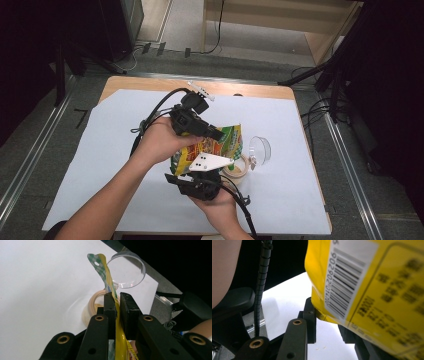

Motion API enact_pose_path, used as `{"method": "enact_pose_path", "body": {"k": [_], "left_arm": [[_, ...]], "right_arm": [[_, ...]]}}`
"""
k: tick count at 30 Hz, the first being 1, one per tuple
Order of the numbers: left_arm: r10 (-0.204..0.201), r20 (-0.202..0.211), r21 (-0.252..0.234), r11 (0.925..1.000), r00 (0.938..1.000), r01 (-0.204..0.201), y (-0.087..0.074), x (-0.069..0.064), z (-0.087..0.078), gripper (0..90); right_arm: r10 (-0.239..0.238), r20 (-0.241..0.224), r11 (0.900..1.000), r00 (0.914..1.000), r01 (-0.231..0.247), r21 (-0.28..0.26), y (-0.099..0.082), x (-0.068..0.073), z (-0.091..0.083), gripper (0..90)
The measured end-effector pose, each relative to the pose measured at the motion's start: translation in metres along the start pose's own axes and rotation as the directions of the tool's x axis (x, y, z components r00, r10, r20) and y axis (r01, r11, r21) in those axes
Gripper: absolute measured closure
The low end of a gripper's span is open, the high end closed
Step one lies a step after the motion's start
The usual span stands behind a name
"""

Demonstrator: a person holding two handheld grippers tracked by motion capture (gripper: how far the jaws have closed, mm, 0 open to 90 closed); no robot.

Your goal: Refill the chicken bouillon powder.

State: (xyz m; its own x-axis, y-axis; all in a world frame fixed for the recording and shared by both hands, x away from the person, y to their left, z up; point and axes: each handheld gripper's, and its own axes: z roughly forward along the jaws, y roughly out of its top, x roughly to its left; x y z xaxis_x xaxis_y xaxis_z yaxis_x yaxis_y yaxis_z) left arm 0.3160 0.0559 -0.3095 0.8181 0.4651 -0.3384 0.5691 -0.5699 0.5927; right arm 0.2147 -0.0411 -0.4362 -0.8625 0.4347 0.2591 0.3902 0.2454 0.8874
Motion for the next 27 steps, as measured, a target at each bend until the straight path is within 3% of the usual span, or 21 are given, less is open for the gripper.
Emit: {"method": "enact_pose_path", "body": {"k": [27], "left_arm": [[0.005, -0.014, 0.005, 1.0, 0.9999, -0.005, 0.0013, -0.0005, -0.002, 85.0]], "right_arm": [[0.001, -0.008, 1.0, 1.0, -0.001, 0.005, -0.0002, 0.0004, -0.0007, 74.2]]}}
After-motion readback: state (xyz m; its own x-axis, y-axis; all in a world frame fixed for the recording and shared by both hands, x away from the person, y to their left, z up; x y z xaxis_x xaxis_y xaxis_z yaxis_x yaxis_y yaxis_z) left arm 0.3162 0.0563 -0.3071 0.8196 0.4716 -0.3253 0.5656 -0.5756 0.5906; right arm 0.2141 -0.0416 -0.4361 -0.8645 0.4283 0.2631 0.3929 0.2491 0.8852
